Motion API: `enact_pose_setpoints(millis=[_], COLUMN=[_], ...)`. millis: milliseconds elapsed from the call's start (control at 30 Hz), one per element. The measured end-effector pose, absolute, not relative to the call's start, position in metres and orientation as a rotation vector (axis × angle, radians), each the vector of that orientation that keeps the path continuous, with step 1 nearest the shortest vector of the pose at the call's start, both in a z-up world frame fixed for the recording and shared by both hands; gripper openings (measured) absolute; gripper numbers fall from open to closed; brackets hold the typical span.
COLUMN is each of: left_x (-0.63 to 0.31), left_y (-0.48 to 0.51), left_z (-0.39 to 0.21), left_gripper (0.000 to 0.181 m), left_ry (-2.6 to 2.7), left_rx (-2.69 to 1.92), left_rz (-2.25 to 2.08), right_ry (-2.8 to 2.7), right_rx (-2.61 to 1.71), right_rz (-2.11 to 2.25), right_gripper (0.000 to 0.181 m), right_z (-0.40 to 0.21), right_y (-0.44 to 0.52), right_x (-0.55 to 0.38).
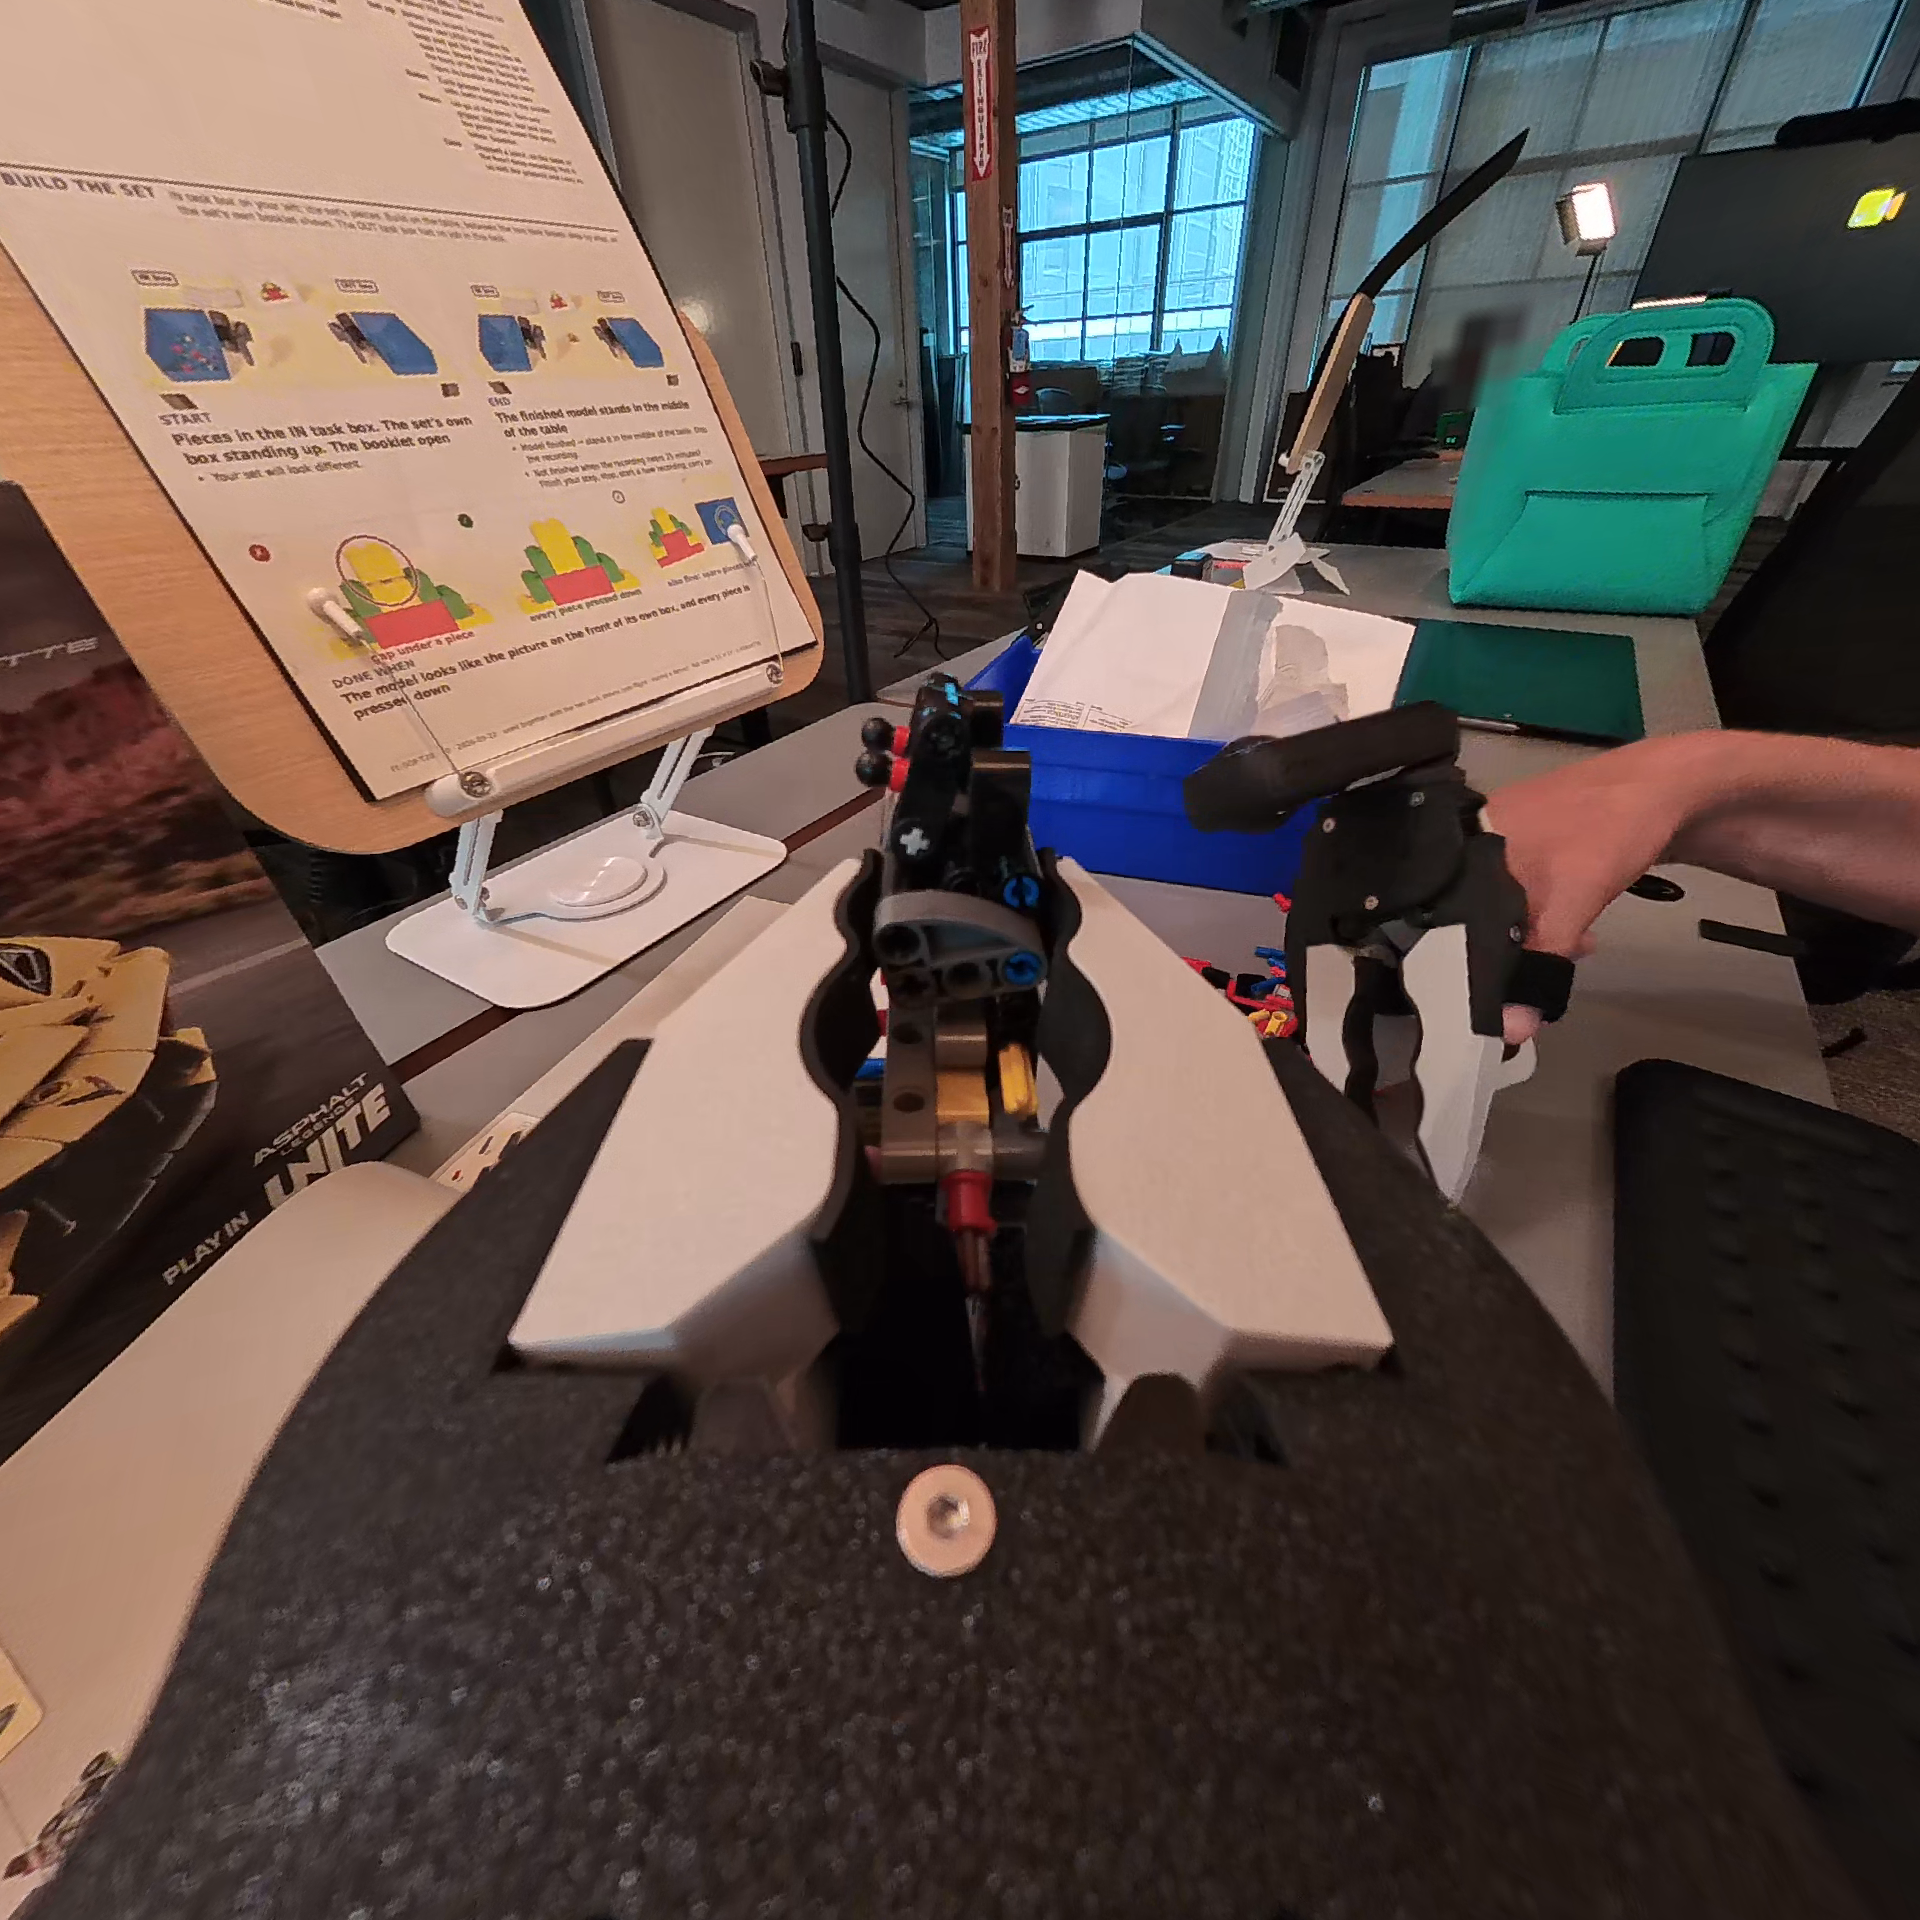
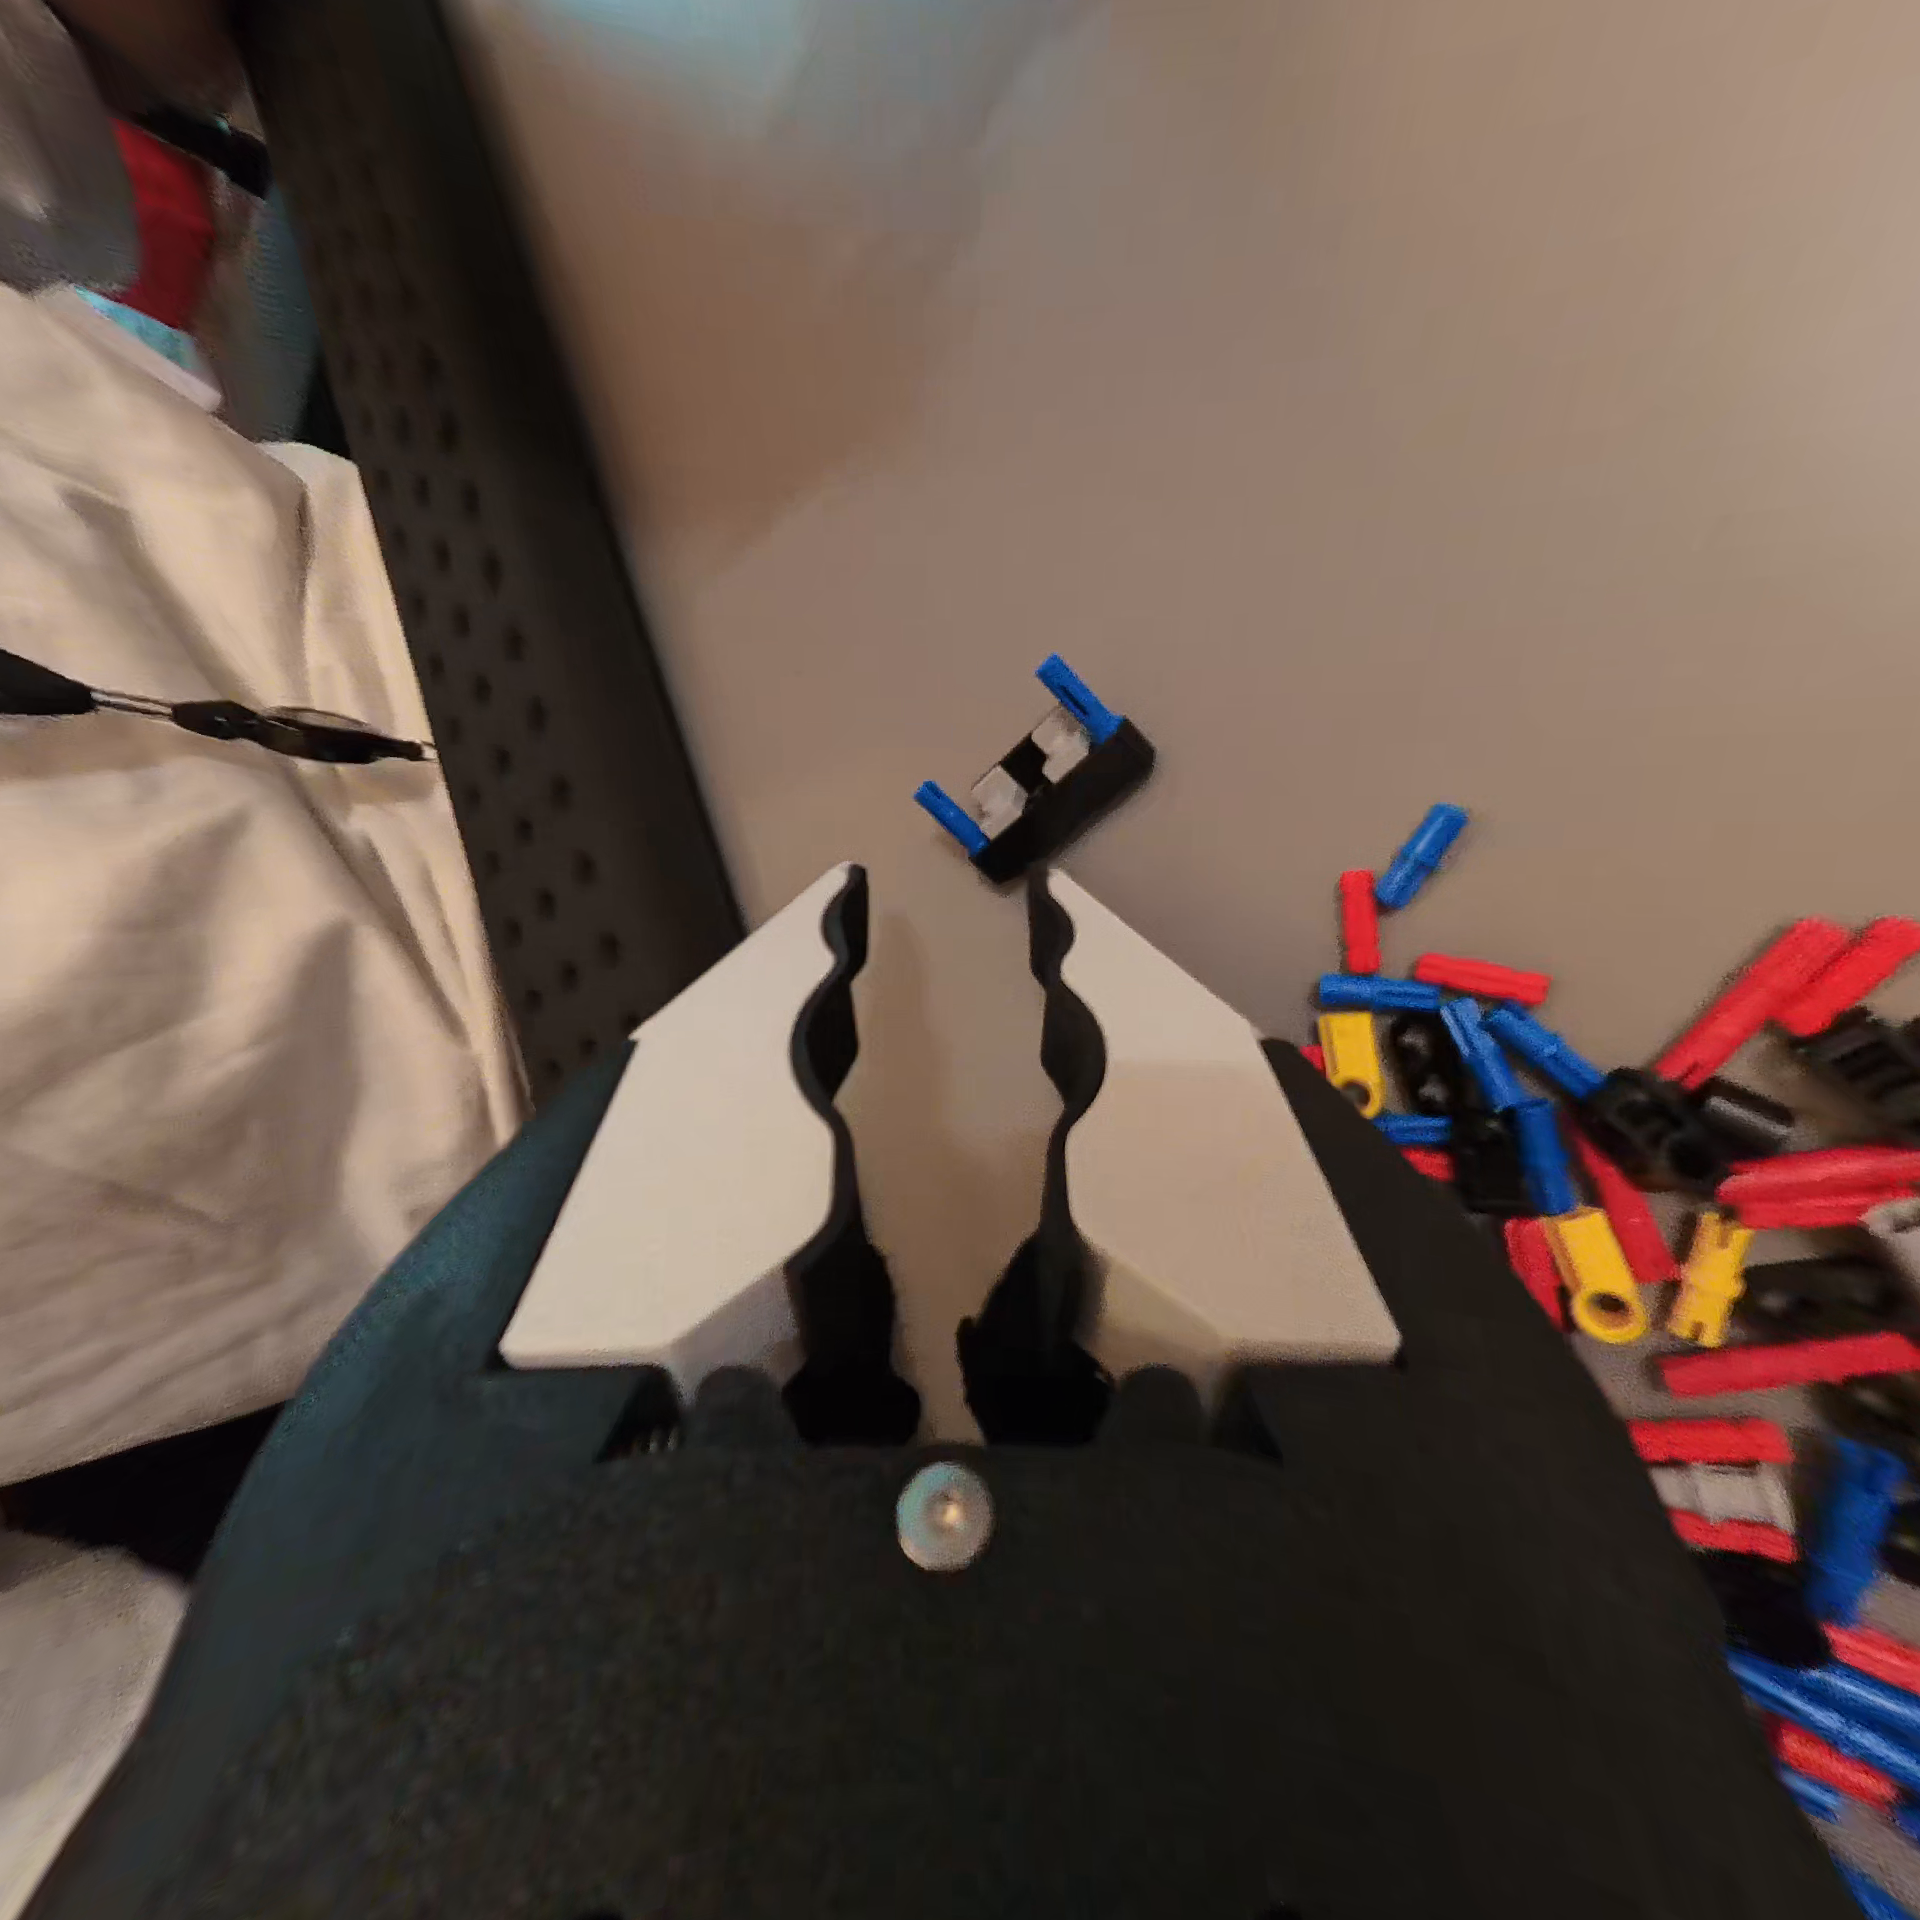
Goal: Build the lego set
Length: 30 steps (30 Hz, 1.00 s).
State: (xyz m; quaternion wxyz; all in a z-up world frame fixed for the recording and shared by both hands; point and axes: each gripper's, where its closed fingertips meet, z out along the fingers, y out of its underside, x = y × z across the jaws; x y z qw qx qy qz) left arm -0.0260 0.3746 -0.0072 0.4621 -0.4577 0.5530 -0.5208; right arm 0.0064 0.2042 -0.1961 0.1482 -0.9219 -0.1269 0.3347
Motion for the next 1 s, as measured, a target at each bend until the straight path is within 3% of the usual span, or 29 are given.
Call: enact_pose_setpoints(millis=[400, 533, 633, 767, 900, 1000], left_x=[-0.031, -0.04, -0.045, -0.051, -0.064, -0.072], left_y=[0.368, 0.353, 0.347, 0.341, 0.334, 0.33], left_z=[-0.007, 0.001, 0.002, -0.001, 0.006, 0.01], left_gripper=[0.025, 0.023, 0.024, 0.023, 0.024, 0.024], left_ry=[1.399, 1.397, 1.312, 1.129, 1.036, 1.07], left_rx=[-1.081, -1.127, -1.268, -1.385, -1.326, -1.267], left_rz=[-1.268, -1.473, -1.738, -2.06, -2.183, -2.193], right_ry=[-0.282, -0.308, -0.275, -0.276, -0.388, -0.41], right_rx=[-2.522, -2.369, -2.072, -1.976, -1.942, -1.921], right_rz=[0.511, 0.385, 0.474, 0.636, 0.755, 0.95], right_gripper=[0.036, 0.042, 0.044, 0.061, 0.02, 0.008], right_z=[-0.185, -0.161, -0.102, -0.082, -0.08, -0.073], right_y=[0.224, 0.242, 0.27, 0.292, 0.292, 0.285], right_x=[0.02, 0.008, -0.021, -0.061, -0.084, -0.092])
